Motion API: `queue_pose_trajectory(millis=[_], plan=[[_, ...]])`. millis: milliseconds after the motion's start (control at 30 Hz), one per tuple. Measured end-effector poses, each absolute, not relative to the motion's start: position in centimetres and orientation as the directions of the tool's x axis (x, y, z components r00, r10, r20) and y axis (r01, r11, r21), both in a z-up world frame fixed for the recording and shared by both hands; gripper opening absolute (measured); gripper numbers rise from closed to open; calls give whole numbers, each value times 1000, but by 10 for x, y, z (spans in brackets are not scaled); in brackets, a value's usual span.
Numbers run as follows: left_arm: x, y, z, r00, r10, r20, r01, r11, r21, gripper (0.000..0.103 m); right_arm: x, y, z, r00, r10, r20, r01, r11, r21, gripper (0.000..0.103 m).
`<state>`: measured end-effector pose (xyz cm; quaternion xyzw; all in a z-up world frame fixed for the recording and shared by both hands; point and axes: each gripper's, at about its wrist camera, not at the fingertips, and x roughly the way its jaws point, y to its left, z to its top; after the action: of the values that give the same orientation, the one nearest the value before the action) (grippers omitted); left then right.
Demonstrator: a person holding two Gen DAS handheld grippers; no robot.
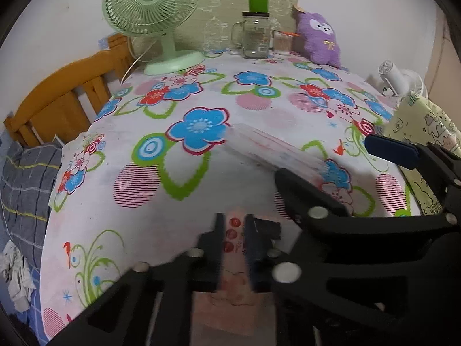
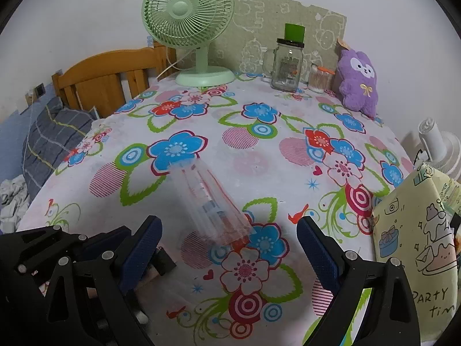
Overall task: Organize soft objects
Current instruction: 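Close the right gripper on the clear plastic bag of straws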
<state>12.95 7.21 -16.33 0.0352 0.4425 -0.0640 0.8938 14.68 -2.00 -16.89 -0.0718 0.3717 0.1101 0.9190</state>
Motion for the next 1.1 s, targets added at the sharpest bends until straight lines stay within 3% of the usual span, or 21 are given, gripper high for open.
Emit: queue_pose_trajectory(millis=[467,500,567,733,833,900,967,1100], plan=[[140,85,-164,618,-41,-785,80,997,10,7,160,-9,-168,700,159,-696,-286,956,-69,96],[141,86,-164,618,-40,-785,74,997,7,10,162,-8,-169,699,159,-697,-288,955,-70,96],[143,89,-164,618,-36,-785,56,998,-1,28,166,-7,-171,697,159,-700,-290,954,-71,96],[150,95,-167,614,-23,-789,21,1000,-12,39,179,-3,-177,682,173,-711,-305,950,-62,95],[153,95,-170,606,-19,-795,19,1000,-9,49,186,0,-182,654,187,-733,-328,943,-52,81],[153,95,-171,605,-14,-796,16,1000,-6,55,190,1,-187,626,206,-752,-345,938,-30,62],[154,94,-173,600,-7,-800,12,1000,0,58,192,1,-191,604,213,-768,-348,937,-14,51],[154,93,-173,593,-14,-805,15,1000,-6,67,189,-1,-190,607,213,-765,-347,938,-15,41]])
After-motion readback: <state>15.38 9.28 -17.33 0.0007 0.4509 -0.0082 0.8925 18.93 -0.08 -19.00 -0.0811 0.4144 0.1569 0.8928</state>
